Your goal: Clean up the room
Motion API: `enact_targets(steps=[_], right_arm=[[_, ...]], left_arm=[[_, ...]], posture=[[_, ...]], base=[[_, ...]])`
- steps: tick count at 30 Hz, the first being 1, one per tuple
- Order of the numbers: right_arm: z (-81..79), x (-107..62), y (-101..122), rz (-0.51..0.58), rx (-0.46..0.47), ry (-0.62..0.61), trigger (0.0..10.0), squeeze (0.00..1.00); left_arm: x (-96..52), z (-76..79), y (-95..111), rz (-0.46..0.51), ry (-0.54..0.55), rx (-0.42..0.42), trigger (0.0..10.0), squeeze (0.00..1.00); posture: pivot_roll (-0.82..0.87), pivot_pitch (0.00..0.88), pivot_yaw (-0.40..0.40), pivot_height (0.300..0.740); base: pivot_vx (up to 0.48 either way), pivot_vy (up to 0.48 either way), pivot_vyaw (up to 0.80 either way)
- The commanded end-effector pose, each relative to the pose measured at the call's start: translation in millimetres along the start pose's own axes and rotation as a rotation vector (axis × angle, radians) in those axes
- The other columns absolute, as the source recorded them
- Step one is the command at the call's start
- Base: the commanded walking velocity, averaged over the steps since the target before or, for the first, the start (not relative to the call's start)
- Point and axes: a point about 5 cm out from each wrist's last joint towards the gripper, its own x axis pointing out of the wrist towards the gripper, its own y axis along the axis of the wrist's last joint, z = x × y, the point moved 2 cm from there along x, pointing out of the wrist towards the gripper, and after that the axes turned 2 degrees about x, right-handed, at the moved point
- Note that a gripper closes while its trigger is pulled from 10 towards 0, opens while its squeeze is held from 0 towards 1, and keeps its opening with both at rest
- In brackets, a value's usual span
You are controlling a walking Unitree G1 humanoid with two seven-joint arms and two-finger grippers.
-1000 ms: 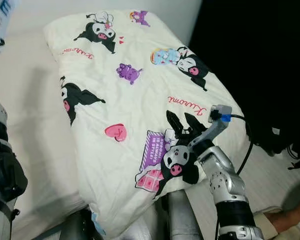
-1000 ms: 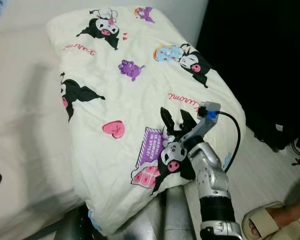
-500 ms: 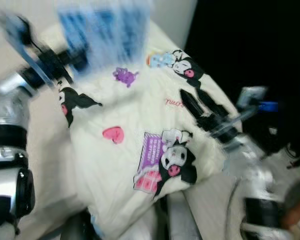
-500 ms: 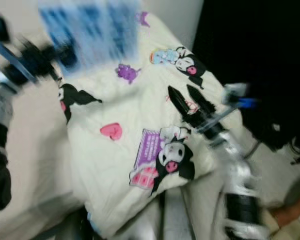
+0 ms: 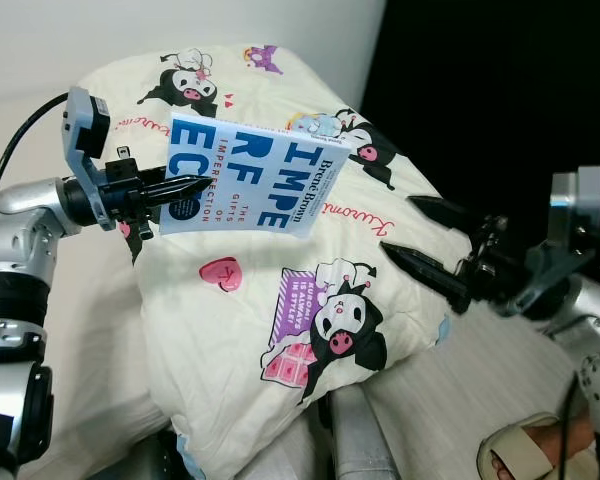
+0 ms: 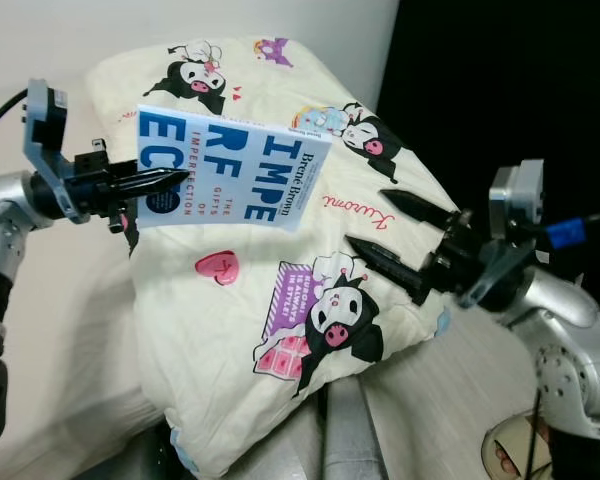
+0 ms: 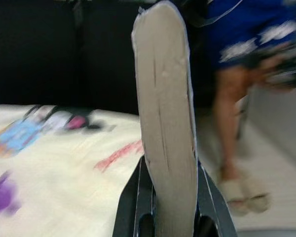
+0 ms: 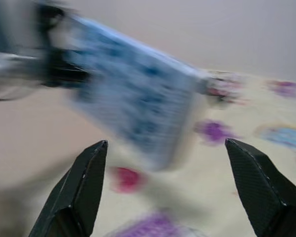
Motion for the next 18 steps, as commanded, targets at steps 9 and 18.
enact_targets(steps=[9, 18], right_arm=[[-3.5, 5.4, 9, -0.07, -0.144, 0.023, 10.0, 0.0], [-52.5, 5.4, 14, -0.036, 0.035, 0.383, 10.0, 0.0]], left_arm=[[3.4, 31.0, 20, 0.108, -0.274, -0.082, 0.0, 0.0], [20.1, 46.7, 15, 0.126, -0.341, -0.125, 0.0, 0.0]], posture=[[-0.28, 0.121, -0.021, 0.525], [-0.27, 0.107, -0.024, 0.525]], base=[[0.0, 0.0, 0.0], [0.0, 0.0, 0.0]])
